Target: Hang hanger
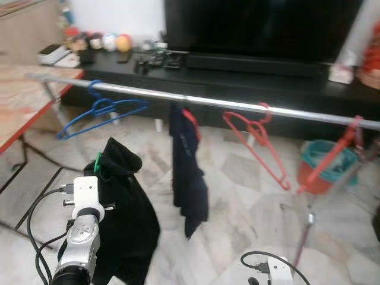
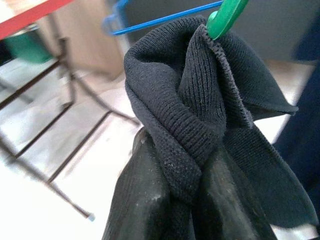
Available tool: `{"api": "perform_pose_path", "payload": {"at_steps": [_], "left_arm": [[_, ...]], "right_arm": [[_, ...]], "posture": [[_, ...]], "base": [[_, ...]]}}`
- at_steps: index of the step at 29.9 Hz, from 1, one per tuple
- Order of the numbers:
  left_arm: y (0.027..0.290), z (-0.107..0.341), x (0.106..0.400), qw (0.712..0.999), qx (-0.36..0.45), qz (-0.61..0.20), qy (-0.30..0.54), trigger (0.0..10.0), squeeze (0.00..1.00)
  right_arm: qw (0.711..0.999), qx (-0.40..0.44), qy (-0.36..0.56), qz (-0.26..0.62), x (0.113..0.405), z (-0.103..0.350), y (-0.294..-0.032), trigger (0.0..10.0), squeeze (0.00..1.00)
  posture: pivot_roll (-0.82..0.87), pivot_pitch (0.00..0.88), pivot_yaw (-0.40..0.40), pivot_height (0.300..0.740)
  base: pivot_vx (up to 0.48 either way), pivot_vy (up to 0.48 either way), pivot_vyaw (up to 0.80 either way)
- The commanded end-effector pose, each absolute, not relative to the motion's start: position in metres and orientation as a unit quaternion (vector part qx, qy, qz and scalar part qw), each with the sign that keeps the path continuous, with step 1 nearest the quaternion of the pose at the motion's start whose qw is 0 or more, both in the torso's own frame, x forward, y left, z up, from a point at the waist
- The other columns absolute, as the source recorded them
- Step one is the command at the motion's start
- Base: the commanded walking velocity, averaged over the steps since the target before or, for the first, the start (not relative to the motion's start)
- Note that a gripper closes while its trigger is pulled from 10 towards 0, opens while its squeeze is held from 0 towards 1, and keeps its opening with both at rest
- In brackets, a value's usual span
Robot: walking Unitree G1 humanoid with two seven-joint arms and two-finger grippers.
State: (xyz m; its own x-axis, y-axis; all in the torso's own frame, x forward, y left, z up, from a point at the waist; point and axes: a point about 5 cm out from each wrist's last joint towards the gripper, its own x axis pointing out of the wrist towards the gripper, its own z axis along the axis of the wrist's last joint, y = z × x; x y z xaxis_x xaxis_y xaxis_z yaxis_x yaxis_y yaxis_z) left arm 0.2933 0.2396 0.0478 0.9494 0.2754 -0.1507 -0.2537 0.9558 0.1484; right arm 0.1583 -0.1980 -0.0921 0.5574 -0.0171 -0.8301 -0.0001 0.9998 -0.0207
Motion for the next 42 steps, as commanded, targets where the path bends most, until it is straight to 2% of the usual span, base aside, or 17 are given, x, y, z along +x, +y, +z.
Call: {"api": "perform_pose_path", "payload": {"at_steps": [1, 4, 12, 23, 36, 42], "left_arm": [[0.245, 0.057, 0.297, 0.985, 0.066, 0.144, 0.065, 10.0, 0.00], [0.245, 0.057, 0.297, 0.985, 0.065, 0.148, 0.067, 10.0, 0.00], [0.243, 0.058, 0.298, 0.985, 0.067, 0.147, 0.065, 10.0, 0.00], [0.243, 0.058, 0.298, 0.985, 0.065, 0.144, 0.064, 10.0, 0.00], [0.242, 0.059, 0.299, 0.987, 0.043, 0.146, 0.058, 10.0, 0.00], [0.244, 0.065, 0.302, 0.986, 0.041, 0.153, 0.043, 10.0, 0.00]], "right_arm": [[0.881, -0.001, 0.474, -0.001, 0.155, -0.094, -0.196, 10.0, 0.00], [0.880, 0.027, 0.474, -0.013, 0.154, -0.094, -0.195, 10.0, 0.00], [0.880, 0.024, 0.474, -0.011, 0.159, -0.093, -0.193, 10.0, 0.00], [0.886, 0.025, 0.463, 0.000, 0.185, -0.084, -0.179, 10.0, 0.00], [0.884, 0.030, 0.466, 0.008, 0.186, -0.084, -0.177, 10.0, 0.00], [0.880, 0.013, 0.474, 0.022, 0.175, -0.089, -0.179, 10.0, 0.00]], "posture": [[-0.06, 0.000, 0.003, 0.740], [-0.06, 0.000, 0.005, 0.740], [-0.06, 0.000, 0.002, 0.740], [-0.06, 0.000, 0.000, 0.740], [-0.06, 0.000, 0.001, 0.740], [-0.06, 0.000, 0.002, 0.740]], "base": [[0.000, -0.281, 0.80], [0.000, -0.311, 0.27], [0.000, -0.336, 0.00], [0.000, -0.335, 0.00], [0.000, 0.000, 0.00], [0.000, 0.000, 0.00]]}}
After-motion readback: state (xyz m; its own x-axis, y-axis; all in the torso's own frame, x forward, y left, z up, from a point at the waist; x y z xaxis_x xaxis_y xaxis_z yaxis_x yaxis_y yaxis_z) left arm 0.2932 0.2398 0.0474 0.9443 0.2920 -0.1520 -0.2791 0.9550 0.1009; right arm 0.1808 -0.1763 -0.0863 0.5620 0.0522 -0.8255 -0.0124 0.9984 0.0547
